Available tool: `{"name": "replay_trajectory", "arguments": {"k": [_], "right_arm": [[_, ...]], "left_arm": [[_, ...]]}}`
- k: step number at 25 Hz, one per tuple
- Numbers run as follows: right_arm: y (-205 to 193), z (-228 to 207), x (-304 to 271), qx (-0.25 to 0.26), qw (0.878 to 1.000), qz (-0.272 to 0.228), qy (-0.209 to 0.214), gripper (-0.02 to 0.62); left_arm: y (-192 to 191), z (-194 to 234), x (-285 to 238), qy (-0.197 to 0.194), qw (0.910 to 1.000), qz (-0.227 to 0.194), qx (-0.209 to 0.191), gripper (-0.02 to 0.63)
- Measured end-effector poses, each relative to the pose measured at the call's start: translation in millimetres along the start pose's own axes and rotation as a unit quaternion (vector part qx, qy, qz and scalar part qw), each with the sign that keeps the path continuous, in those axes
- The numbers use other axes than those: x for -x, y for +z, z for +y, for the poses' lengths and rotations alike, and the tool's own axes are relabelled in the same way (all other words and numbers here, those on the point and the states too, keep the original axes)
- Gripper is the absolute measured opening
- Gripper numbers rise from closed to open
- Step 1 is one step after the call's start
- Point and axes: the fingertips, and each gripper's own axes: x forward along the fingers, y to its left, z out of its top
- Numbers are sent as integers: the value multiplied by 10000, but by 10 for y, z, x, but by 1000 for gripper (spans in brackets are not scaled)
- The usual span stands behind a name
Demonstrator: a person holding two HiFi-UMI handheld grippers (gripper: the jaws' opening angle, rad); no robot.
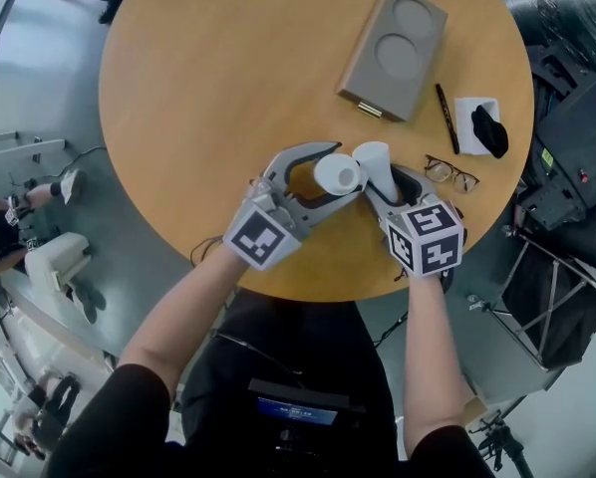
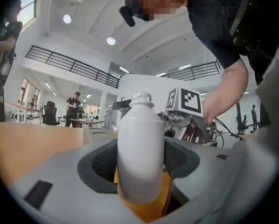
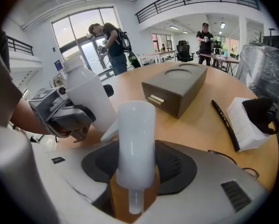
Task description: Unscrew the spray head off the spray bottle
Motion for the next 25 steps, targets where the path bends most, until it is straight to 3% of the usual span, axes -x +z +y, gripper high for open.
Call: {"name": "replay_trajectory", "arguments": {"k": [6,19,22,25], "right_arm": [[-67,-53,-103,79,9998,107,-142,236],[-119,-17,-179,366,9984,348,-259,242],[-114,5,-182,399,9982,364,-273,245],[-88,11,-182,364,9984,347,-252,253]], "left_arm": [[-211,13,-87,-29,9996,257,-134,307],[-488,59,-28,-154,9934,1133,66,302],[-498,59,19,-201,9928,1182,73,305],[-471,54,43,-262,9929,1156,77,348]]}}
